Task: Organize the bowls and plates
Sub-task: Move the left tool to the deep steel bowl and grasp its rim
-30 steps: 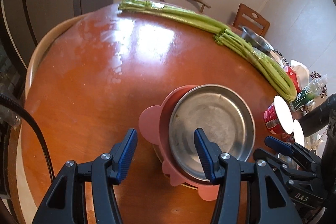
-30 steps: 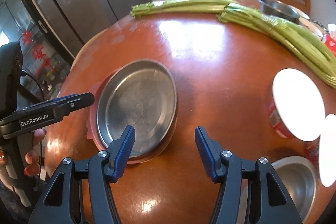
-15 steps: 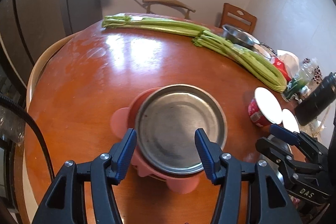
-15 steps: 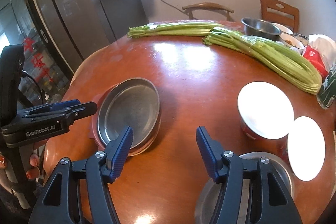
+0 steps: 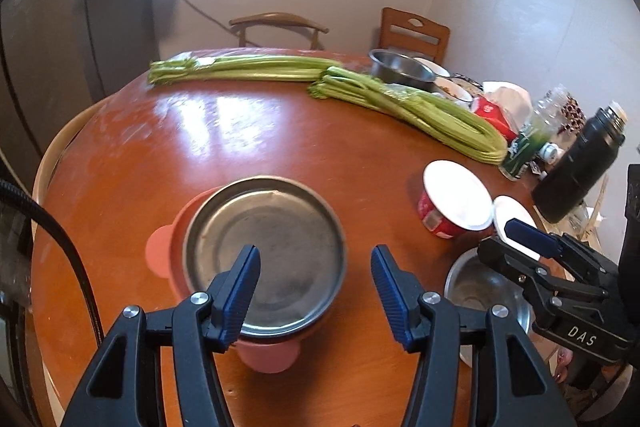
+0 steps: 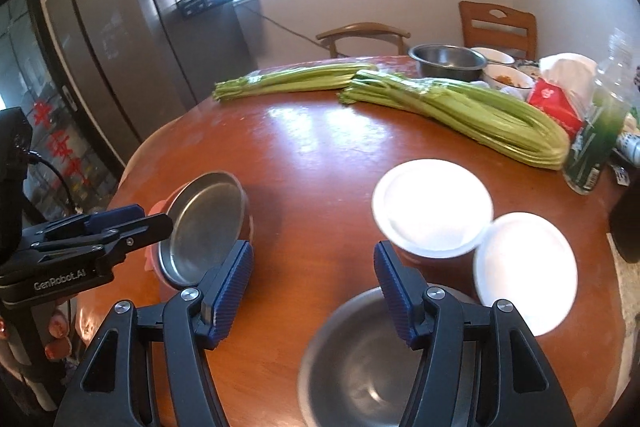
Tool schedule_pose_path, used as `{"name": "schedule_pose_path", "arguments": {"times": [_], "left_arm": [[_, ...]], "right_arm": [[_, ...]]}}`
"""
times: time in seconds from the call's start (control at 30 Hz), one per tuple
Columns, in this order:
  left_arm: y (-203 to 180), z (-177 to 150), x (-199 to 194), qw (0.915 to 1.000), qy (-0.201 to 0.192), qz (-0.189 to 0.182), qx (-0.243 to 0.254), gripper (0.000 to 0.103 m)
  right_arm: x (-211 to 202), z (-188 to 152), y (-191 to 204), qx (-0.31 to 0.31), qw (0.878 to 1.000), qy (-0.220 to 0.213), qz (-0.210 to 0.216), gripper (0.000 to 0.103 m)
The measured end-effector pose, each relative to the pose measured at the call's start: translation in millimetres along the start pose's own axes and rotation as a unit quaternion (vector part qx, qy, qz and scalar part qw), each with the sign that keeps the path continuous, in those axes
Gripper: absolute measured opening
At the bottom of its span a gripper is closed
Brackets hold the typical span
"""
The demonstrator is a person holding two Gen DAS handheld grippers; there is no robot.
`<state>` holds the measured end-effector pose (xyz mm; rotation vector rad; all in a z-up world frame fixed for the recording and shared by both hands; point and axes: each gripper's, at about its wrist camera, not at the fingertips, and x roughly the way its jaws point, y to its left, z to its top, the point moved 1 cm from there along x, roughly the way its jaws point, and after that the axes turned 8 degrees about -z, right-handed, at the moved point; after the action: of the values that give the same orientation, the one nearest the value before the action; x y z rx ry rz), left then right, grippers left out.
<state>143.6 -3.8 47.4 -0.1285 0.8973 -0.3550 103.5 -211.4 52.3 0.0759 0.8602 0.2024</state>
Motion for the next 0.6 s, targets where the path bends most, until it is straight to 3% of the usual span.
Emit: {"name": "schedule_pose_path", "arguments": {"times": [0.2,0.6], "left_arm": [[-28.3,-2.8,6.3,0.9994,0.007,-0.018,0.028,0.057],[-81.0,-9.1,32.2,0.9954,0.033,-0.050,0.074,0.057]], "right_arm": [[-21.4,-2.9,-28.6,0.028,0.999,-0.022,-0.021,0.065],[-45.5,-26.2,-69.3,0.060,0.996,-0.022,-0.055,0.065]]}}
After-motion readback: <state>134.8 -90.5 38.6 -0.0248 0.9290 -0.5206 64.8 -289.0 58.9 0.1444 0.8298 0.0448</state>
